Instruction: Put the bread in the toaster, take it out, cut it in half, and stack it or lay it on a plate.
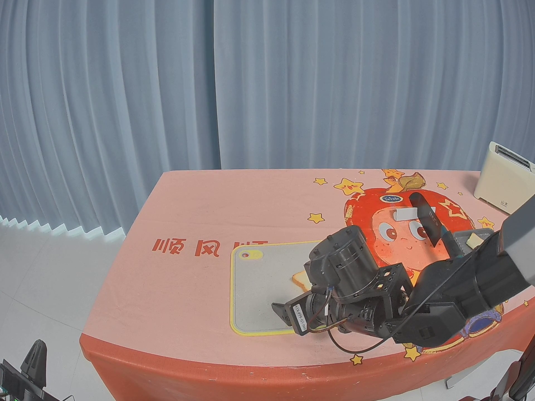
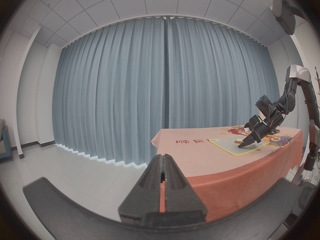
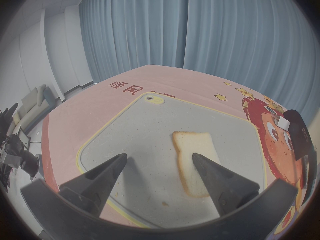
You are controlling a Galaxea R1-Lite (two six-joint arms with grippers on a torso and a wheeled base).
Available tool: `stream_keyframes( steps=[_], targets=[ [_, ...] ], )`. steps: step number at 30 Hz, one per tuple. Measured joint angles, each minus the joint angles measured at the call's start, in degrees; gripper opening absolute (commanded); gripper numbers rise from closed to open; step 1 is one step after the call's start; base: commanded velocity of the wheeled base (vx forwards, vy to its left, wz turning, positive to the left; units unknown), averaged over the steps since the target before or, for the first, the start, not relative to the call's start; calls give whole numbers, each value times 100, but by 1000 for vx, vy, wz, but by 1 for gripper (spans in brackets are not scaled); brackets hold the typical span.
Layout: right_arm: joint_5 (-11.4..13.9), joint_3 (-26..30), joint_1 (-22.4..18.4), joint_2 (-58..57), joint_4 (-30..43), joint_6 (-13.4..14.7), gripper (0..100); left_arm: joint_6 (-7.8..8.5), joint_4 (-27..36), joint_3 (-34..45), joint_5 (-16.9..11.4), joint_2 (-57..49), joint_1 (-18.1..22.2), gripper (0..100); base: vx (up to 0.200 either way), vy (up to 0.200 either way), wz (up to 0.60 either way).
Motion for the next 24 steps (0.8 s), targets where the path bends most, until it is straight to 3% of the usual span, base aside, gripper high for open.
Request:
stream_keyframes(
  steps=[24],
  targets=[
    [-283,40,-13,-451,20,-46,0,0,0,0,0,0,0,0,0,0,0]
  ],
)
